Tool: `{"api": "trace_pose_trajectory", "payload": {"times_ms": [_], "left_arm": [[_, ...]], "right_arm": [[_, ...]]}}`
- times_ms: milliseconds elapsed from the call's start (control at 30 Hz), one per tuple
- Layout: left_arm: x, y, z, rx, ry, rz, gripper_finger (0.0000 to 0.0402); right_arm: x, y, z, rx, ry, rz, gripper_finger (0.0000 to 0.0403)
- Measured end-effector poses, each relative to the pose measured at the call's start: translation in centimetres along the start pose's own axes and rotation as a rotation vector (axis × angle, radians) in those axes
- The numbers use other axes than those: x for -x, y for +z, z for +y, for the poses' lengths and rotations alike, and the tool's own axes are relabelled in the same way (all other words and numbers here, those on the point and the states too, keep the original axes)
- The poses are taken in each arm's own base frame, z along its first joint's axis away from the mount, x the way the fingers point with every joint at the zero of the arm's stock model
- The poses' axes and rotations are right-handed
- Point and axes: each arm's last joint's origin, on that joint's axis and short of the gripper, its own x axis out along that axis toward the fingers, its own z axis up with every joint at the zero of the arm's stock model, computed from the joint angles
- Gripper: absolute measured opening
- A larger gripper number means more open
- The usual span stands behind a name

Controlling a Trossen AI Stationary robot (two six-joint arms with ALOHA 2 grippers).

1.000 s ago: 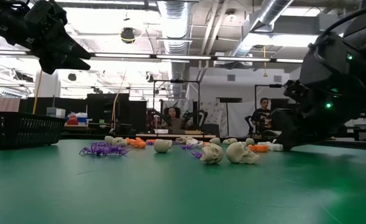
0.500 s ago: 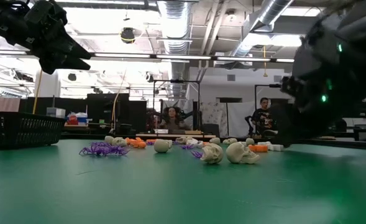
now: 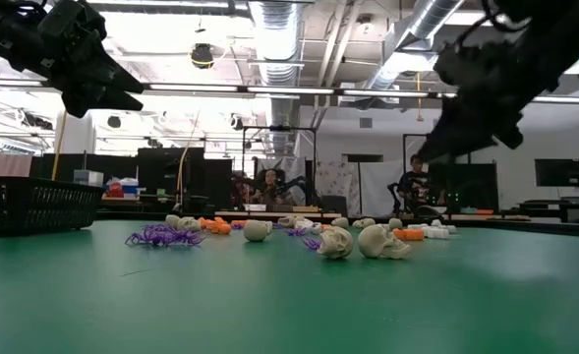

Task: Sort Halloween decoration
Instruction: Put the white skull toy into the blue basket

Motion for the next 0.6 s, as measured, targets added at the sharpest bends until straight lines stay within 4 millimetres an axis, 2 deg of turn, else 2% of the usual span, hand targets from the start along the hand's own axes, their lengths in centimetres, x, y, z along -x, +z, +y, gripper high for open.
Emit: {"api": "trace_pose_trajectory", "payload": {"times_ms": [133,267,433,600], "left_arm": [[0.0,0.0,0.0,0.001,0.000,0.000,0.0221],[0.0,0.0,0.0,0.001,0.000,0.000,0.0221],[0.0,0.0,0.0,0.001,0.000,0.000,0.0221],[0.0,0.0,0.0,0.001,0.001,-0.001,0.0221]], "right_arm": [[1.7,0.4,-0.1,-0.054,0.220,0.199,0.0080],[3.3,-0.2,-0.2,-0.119,0.367,0.431,0.0080],[5.4,-1.1,0.2,-0.221,0.493,0.684,0.0080],[7.5,-2.5,0.9,-0.345,0.528,0.953,0.0080]]}}
